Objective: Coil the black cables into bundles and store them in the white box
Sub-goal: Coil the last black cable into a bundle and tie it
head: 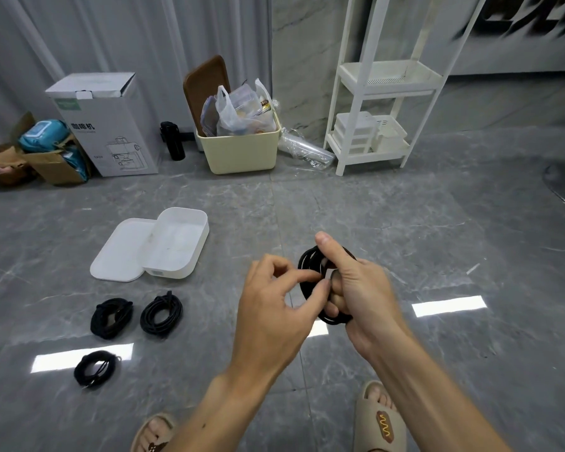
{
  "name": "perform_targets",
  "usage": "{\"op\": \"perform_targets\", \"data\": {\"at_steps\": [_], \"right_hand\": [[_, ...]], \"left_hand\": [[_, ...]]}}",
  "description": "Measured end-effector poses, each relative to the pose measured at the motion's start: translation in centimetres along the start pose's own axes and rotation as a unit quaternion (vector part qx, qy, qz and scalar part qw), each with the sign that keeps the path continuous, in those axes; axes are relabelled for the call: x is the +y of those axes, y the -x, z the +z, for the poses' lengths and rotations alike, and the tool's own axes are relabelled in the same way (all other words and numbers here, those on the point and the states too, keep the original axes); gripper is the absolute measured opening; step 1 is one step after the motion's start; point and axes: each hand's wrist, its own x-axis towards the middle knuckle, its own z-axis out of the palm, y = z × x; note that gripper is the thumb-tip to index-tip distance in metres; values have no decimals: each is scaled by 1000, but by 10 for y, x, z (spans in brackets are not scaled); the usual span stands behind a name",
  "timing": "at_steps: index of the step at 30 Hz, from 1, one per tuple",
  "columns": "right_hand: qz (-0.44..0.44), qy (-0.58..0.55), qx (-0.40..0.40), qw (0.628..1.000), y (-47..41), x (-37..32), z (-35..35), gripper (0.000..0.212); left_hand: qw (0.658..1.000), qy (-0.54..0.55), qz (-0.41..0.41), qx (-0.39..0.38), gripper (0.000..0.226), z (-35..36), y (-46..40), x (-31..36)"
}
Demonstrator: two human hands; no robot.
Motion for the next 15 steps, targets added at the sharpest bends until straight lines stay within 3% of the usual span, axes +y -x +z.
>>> {"op": "perform_targets", "data": {"at_steps": [2, 4, 8, 12, 15], "right_hand": [[-2, 9, 4, 1000, 1, 0, 0, 49], [-2, 17, 6, 1000, 1, -1, 0, 47], [-12, 45, -18, 999, 1, -1, -1, 40], [-45, 111, -19, 993, 1, 5, 1, 37], [-50, 135, 2, 990, -3, 5, 0, 39]], "left_hand": [[999, 5, -24, -29, 5, 2, 0, 2], [991, 53, -93, -80, 17, 1, -2, 3], [938, 202, -250, -128, 32, -4, -13, 6], [900, 282, -300, -145, 19, -20, -26, 5], [865, 342, -326, -170, 27, -32, -33, -3]]}}
